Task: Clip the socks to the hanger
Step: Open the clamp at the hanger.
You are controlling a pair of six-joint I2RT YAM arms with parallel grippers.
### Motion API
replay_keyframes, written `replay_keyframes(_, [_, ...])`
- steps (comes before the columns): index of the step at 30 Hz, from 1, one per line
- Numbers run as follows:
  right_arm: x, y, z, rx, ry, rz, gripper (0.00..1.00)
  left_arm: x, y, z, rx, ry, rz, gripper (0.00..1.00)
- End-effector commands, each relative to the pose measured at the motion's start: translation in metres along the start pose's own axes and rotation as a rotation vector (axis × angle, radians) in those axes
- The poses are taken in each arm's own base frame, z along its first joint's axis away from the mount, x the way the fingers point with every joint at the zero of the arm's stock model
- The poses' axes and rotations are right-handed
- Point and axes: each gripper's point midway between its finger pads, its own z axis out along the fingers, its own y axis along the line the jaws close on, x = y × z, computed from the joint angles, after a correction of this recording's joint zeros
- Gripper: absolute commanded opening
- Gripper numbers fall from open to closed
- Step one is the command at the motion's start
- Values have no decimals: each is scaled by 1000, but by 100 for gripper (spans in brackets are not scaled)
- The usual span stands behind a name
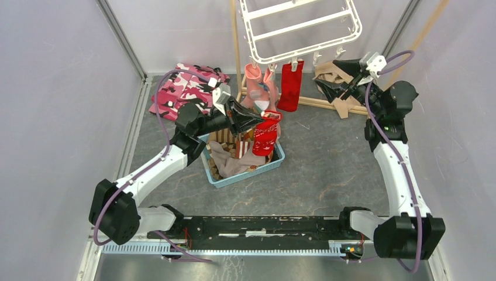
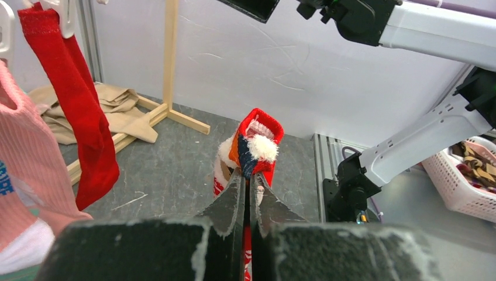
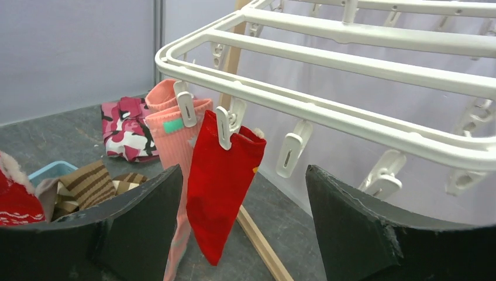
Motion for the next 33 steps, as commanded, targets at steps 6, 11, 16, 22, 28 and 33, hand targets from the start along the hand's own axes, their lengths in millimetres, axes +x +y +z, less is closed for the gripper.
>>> replay_keyframes(6, [12,-10,19,-148,-7,-98,82,-14,-4,6,49,-10,116,3])
replay_keyframes(11, [20,-23,26,-147,-15,-61,80,-11,-3,7,55,2,120,3])
replay_keyframes(16, [19,-30,34,-168,-60,-41,80,-12,-1,11,65,9,118,3])
replay_keyframes(22, [10,-26,42,-239,-156,32,77,-14,3,16,68,15,116,3])
replay_keyframes(28, [10,-29,51,-256,-189,52,76,-13,7,19,66,22,109,3])
replay_keyframes(33, [8,-30,59,-253,-209,65,76,-15,9,23,68,22,105,3])
